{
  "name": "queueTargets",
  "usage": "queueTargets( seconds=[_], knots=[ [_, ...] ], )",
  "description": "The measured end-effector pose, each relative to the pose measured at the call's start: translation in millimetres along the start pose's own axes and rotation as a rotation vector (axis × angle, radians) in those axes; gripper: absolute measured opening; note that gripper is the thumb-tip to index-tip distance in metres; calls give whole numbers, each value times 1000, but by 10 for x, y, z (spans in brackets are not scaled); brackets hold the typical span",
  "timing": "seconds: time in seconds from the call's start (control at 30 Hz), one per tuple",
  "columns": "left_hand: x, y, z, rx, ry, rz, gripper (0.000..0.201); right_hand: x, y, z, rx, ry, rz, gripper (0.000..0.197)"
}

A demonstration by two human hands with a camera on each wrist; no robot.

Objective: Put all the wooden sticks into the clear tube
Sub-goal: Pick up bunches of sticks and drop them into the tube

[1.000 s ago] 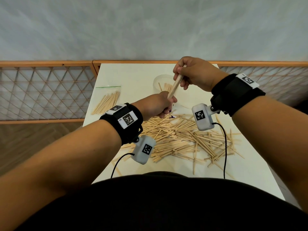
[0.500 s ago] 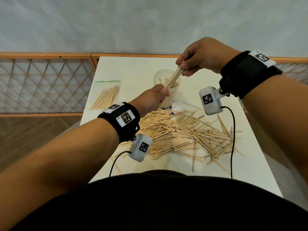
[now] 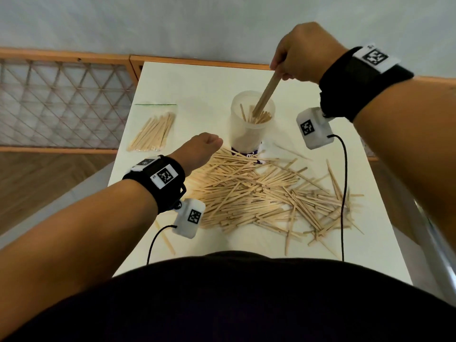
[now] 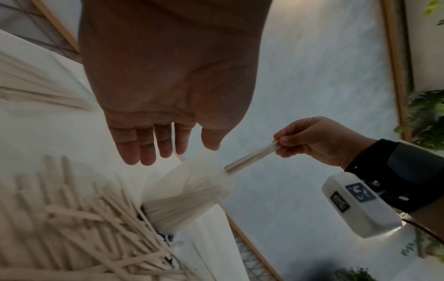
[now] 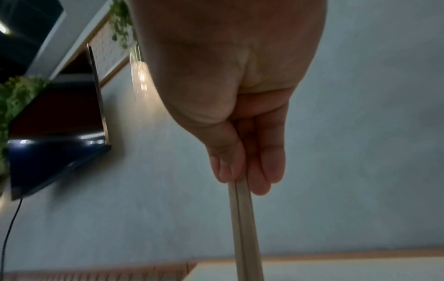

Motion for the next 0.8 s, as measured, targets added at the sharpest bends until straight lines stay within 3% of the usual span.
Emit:
queueTargets(
  seconds=[0.03,0.13,0.23,0.37,0.47,0.63,0.73,0.8],
  knots=[
    [-15,-5,73,-17,-10,-7,13,127,-31,27,-32,46,37,16],
    [-51,11,273,-101,-29,-12,25,582,-120,79,-104,157,166,23],
    [-97,31,395,-113,-52,-11,18,1024,-153,58,-146,241,297,23],
    [-150,50,510,-163,-112,-16,38,1322,-137,-43,-130,292,430,33],
    [-113,57,524,-163,-179,-5,40,1170,-139,-166,-58,130,311,40],
    [102,57,414,-102,-360,31,39,815,215,-453,53,-177,67,34],
    [298,21,453,-75,-524,64,44,916,581,-660,111,-199,58,33],
    [442,1,503,-66,-660,87,52,1114,834,-843,166,-182,129,31]
  ],
)
Point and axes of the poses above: each hand's wrist, its own y-axis away from the middle knuckle, its own x-axis out of the palm, z = x × y, the point moved 7 cm from there along -y, towards the middle knuckle, and after that the axes turned 2 degrees about -y, right-handed, at the moved point
